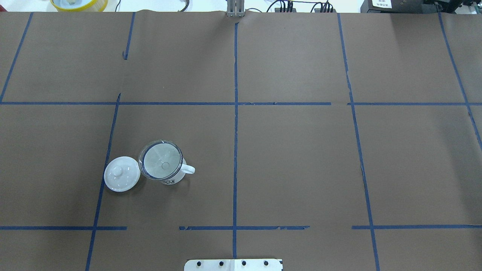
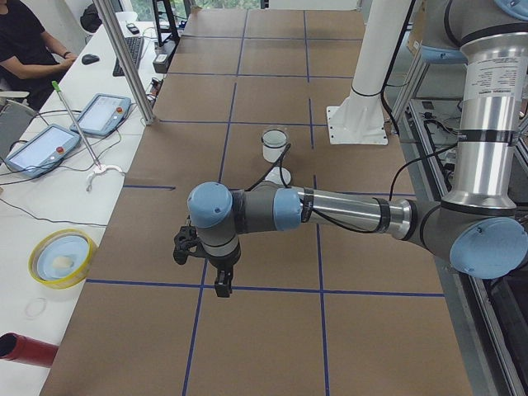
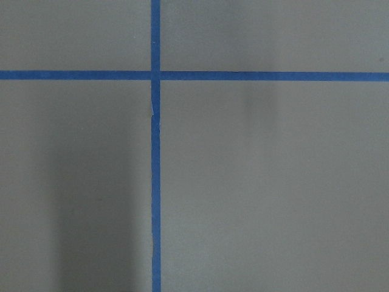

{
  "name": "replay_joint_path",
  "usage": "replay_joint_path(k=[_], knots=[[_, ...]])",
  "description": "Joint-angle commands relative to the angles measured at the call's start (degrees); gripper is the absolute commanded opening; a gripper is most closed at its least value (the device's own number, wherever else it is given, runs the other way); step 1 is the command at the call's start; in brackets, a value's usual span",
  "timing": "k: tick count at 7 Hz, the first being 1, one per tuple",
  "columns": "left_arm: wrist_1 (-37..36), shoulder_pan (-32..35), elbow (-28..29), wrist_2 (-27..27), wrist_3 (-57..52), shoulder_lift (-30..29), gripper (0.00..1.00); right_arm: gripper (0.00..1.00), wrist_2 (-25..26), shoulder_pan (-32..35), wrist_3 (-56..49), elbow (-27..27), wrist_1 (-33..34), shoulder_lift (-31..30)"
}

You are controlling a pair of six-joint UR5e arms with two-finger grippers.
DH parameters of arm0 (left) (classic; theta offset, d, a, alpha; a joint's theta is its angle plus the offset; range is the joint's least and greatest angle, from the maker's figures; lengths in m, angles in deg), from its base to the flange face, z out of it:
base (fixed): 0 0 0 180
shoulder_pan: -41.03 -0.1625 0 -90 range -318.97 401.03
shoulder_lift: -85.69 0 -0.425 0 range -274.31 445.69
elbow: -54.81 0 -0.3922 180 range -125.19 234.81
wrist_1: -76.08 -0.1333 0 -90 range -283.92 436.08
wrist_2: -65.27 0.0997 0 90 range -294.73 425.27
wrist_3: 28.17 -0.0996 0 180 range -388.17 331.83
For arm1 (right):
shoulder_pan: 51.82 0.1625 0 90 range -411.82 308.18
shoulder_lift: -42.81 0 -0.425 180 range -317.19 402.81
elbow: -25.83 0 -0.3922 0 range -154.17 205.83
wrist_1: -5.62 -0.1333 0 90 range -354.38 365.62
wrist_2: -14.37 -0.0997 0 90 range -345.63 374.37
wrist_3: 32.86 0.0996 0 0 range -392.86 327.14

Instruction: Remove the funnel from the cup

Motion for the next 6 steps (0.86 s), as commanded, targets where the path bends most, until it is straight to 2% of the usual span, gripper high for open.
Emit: replay_joint_path(k=[1,2,5,6], knots=[[0.4,-0.2,0.4,-1.0,0.4,-0.2,1.0,1.0,0.0,0.0,0.0,0.0,0.0,0.0],[0.7,-0.3,2.1,-5.3,0.5,-1.5,1.0,1.0,0.0,0.0,0.0,0.0,0.0,0.0],[2.5,0.3,1.2,-5.2,0.4,-1.7,1.0,1.0,0.0,0.0,0.0,0.0,0.0,0.0],[5.7,1.3,-0.7,-5.5,0.4,1.0,1.0,1.0,0.0,0.0,0.0,-0.1,0.0,0.0]])
